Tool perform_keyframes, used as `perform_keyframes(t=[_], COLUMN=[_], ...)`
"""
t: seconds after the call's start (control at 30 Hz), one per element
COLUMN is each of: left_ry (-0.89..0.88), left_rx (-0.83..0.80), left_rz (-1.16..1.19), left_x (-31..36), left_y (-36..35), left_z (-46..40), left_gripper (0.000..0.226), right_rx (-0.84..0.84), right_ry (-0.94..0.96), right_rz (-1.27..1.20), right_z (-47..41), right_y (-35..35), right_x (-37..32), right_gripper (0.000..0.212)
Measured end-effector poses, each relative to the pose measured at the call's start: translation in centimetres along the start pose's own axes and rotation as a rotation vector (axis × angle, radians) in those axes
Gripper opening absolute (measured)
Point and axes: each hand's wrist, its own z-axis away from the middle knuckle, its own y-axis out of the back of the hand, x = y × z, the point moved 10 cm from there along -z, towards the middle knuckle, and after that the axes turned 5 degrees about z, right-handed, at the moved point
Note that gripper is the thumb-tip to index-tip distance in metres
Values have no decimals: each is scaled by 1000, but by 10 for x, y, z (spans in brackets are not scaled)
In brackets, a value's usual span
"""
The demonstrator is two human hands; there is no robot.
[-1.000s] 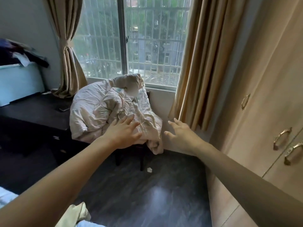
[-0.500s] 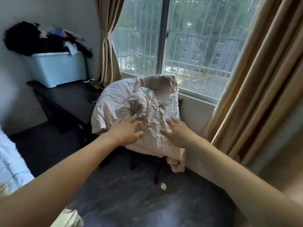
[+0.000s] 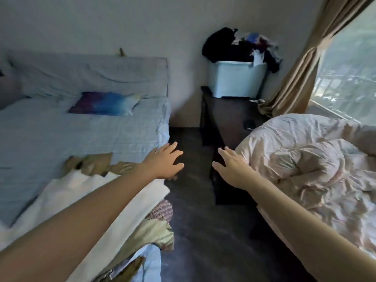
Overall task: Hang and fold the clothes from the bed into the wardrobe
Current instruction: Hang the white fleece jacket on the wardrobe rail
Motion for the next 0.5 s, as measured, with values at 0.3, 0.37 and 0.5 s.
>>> perform_keyframes(t=[0.3,0.37,0.5], left_ry=[441,524,734], left_rx=[34,59,36], left_rz=[207,200,291], left_x=[-201,-232,-284], left_y=[-9,-15,-41], left_z=[28,50,113], left_gripper=[60,58,58], right_rx=[-135,-164,-246], right_ry=[430,506,674], right_rz=[183,202,239], right_z=[-135,-151,-166], right_y=[-61,-77,-123], right_x=[-175,-209,-279], right_gripper=[65,65,65])
